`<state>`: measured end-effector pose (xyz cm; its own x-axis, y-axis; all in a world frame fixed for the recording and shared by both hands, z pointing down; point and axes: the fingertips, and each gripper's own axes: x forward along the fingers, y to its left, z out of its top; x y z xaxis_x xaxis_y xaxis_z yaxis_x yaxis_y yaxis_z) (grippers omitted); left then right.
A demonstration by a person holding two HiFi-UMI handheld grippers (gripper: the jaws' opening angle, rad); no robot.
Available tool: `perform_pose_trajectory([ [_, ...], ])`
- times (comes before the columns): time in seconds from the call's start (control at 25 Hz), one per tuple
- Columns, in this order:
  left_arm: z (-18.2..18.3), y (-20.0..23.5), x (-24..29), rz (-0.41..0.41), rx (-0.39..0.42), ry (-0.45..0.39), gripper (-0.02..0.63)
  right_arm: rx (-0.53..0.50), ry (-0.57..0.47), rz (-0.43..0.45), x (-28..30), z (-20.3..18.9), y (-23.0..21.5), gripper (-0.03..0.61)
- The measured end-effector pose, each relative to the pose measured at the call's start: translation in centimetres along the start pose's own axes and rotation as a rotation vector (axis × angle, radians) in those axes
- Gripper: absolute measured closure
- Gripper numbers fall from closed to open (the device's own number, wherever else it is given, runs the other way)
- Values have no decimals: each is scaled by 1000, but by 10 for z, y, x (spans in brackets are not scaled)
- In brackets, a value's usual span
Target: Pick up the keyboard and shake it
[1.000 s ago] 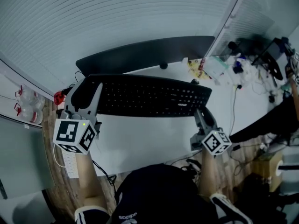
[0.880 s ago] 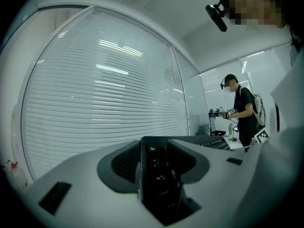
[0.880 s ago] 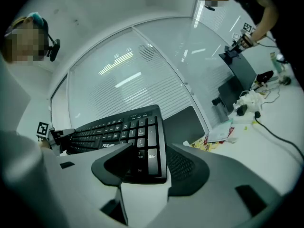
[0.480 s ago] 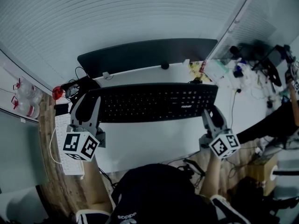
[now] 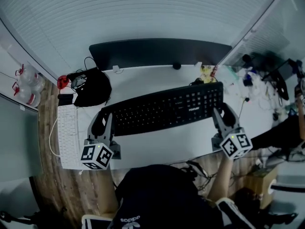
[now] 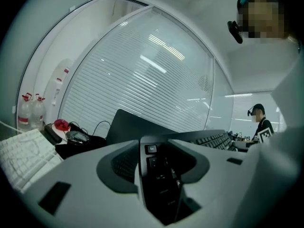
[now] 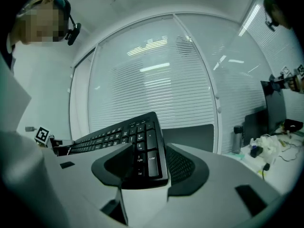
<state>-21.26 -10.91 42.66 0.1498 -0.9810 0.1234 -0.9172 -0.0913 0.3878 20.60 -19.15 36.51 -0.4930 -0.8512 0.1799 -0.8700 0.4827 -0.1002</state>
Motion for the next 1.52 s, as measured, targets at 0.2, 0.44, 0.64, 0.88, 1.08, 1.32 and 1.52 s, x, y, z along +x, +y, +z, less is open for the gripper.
perform_pose_trajectory([
  [0.2, -19, 18, -19, 51, -65, 24, 428, -27, 27, 52, 11, -1, 18, 360],
  [0.44, -16, 28, -22, 72, -80, 14, 428, -22, 16, 81, 20, 4, 28, 360],
  [0.64, -1, 20, -32, 51, -74, 0, 428, -26, 1, 79, 3, 19, 37, 362],
  [0.88, 8, 17, -14, 36, -81, -6, 428, 4, -77, 97, 14, 41, 29, 377],
  [1.08, 13, 20, -20, 27, -74, 0, 428, 11, -41, 92, 4, 31, 30, 377],
  [1.32, 28, 16, -21, 6, -79, -26, 428, 80, -80, 106, 5, 38, 32, 377],
  [1.52, 31, 10, -13, -7, -81, -31, 428, 95, -95, 101, -3, 37, 30, 377],
])
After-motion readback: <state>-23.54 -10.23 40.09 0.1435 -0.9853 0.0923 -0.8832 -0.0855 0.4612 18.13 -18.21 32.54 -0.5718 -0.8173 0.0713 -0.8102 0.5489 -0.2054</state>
